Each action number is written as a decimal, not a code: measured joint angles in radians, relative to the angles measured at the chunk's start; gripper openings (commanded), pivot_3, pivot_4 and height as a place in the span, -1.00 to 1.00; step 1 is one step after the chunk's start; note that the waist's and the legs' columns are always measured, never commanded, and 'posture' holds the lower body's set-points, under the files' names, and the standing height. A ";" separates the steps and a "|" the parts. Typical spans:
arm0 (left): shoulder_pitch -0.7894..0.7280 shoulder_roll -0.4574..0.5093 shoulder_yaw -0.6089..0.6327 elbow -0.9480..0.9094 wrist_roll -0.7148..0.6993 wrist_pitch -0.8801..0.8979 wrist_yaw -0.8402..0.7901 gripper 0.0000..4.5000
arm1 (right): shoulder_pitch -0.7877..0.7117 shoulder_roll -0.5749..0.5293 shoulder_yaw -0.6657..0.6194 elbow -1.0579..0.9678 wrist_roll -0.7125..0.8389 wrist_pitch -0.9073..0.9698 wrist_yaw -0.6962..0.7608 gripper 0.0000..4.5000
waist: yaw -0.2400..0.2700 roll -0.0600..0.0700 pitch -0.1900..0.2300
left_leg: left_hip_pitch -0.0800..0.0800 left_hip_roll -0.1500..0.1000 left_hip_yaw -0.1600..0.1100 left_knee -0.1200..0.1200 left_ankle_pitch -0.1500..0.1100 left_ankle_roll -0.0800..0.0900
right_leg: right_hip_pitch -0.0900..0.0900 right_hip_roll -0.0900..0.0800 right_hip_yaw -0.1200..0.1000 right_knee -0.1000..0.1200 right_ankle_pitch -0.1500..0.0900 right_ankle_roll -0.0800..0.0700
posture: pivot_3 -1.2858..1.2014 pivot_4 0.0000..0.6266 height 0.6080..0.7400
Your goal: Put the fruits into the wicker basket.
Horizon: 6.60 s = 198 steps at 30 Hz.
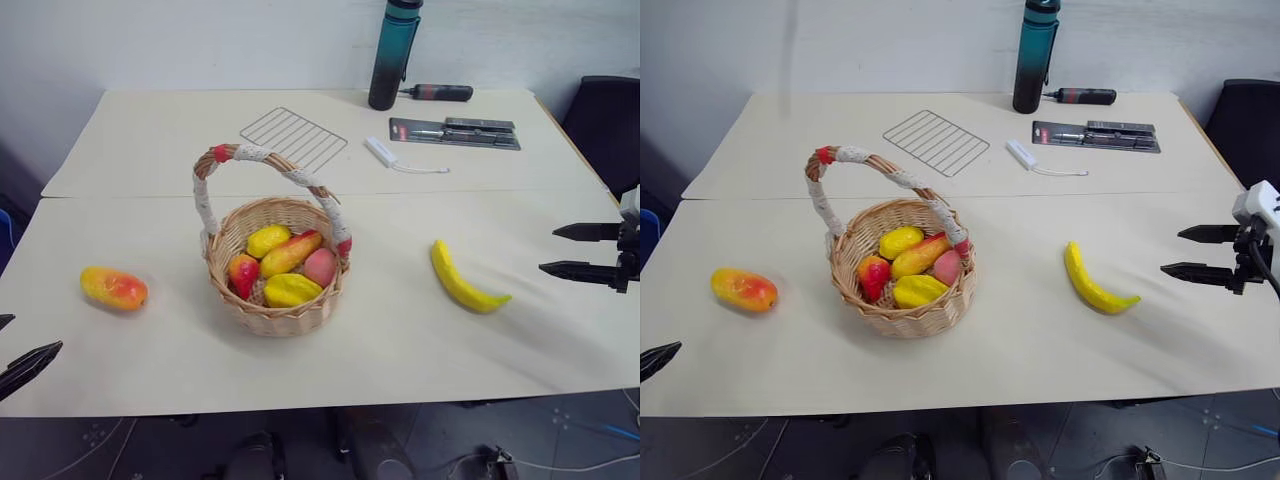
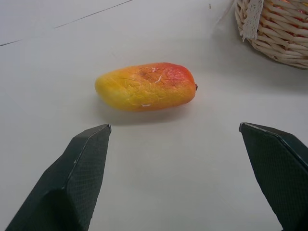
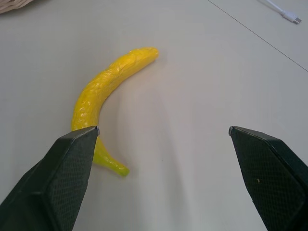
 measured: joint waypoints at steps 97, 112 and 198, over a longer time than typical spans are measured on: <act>-1.003 0.393 -0.642 -0.320 -0.688 0.870 0.334 0.04 | -0.026 0.117 -0.124 -1.029 0.582 0.553 -0.221 1.00 | 0.062 0.001 0.003 | -0.008 -0.003 -0.021 0.012 0.002 -0.008 | 0.001 -0.006 -0.019 0.011 0.003 0.005 | 0.03 -0.52 1.00; -1.324 0.179 -1.096 -0.057 -0.316 0.688 0.235 1.00 | 0.277 0.112 -0.251 -1.161 0.548 0.549 -0.376 1.00 | 0.059 0.000 0.003 | -0.018 0.000 -0.022 0.013 0.005 -0.012 | -0.010 0.000 -0.016 0.017 0.005 0.011 | 0.03 -0.52 1.00; -1.082 0.502 -0.496 -0.283 -0.545 0.645 -0.062 1.00 | -0.658 0.772 0.496 0.049 -0.033 -0.106 0.007 0.74 | 0.018 -0.003 0.006 | -0.019 -0.003 -0.023 0.020 0.004 -0.018 | -0.018 -0.004 -0.017 0.037 -0.006 0.009 | 0.03 -0.52 1.00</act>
